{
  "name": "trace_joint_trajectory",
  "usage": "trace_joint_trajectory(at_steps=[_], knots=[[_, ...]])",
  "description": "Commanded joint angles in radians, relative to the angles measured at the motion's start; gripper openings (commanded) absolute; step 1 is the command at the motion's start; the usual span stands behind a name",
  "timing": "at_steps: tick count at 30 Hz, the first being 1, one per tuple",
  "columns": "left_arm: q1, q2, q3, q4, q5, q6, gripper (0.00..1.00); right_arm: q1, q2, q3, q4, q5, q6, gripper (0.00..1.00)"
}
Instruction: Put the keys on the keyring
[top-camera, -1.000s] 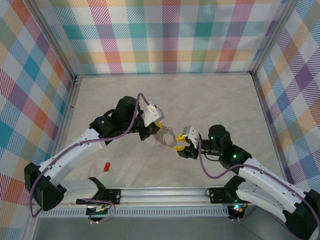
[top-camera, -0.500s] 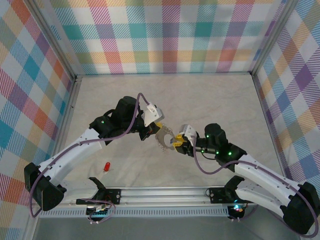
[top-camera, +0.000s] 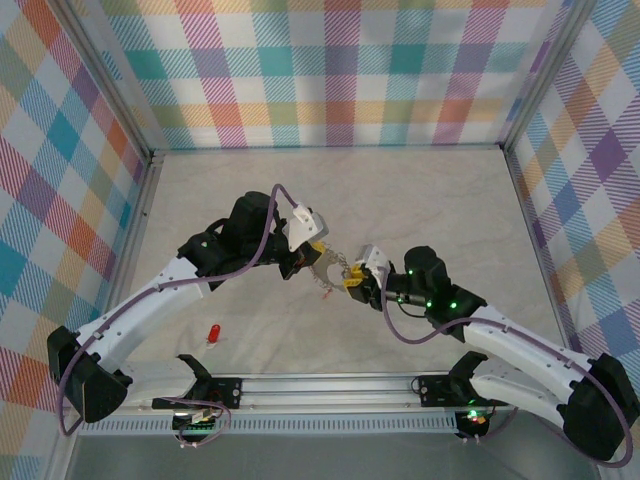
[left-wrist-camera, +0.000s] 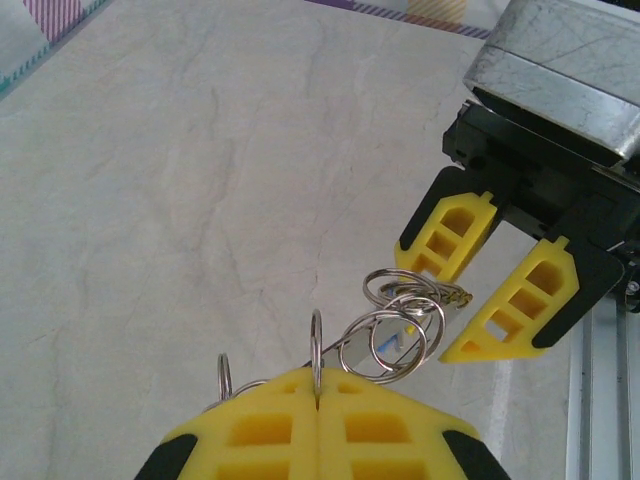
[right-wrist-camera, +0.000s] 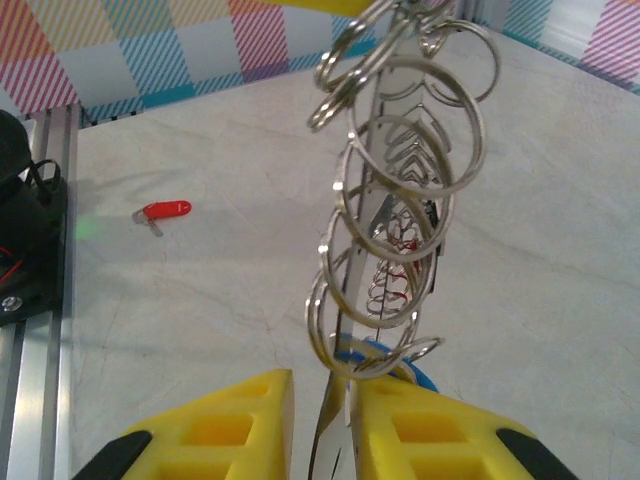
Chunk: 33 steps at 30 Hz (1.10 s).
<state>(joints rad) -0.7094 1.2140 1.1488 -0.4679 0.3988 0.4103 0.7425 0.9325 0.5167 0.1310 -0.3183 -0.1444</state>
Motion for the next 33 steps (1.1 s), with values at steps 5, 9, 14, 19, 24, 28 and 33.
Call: trace_joint_trajectory(at_steps=[5, 9, 14, 19, 24, 28, 33], knots=[[-0.009, -0.035, 0.000, 0.057, 0.017, -0.020, 0.00, 0.014, 0.014, -0.006, 0.112, 0.043, 0.037, 0.00], [-0.010, -0.034, -0.004, 0.056, -0.026, -0.039, 0.00, 0.018, -0.008, -0.027, 0.160, 0.070, 0.070, 0.00], [-0.009, -0.034, -0.007, 0.053, -0.083, -0.087, 0.00, 0.020, -0.047, -0.054, 0.198, 0.101, 0.083, 0.00], [-0.010, -0.028, -0.007, 0.062, -0.078, -0.111, 0.00, 0.020, -0.065, -0.066, 0.214, 0.102, 0.085, 0.00], [-0.009, -0.015, -0.008, 0.081, -0.060, -0.131, 0.00, 0.020, -0.058, -0.068, 0.245, 0.073, 0.097, 0.00], [-0.009, -0.010, -0.011, 0.092, -0.062, -0.138, 0.00, 0.024, -0.059, -0.062, 0.251, 0.065, 0.093, 0.00], [-0.010, -0.005, -0.017, 0.097, -0.069, -0.141, 0.00, 0.030, -0.069, -0.050, 0.239, 0.060, 0.080, 0.00]])
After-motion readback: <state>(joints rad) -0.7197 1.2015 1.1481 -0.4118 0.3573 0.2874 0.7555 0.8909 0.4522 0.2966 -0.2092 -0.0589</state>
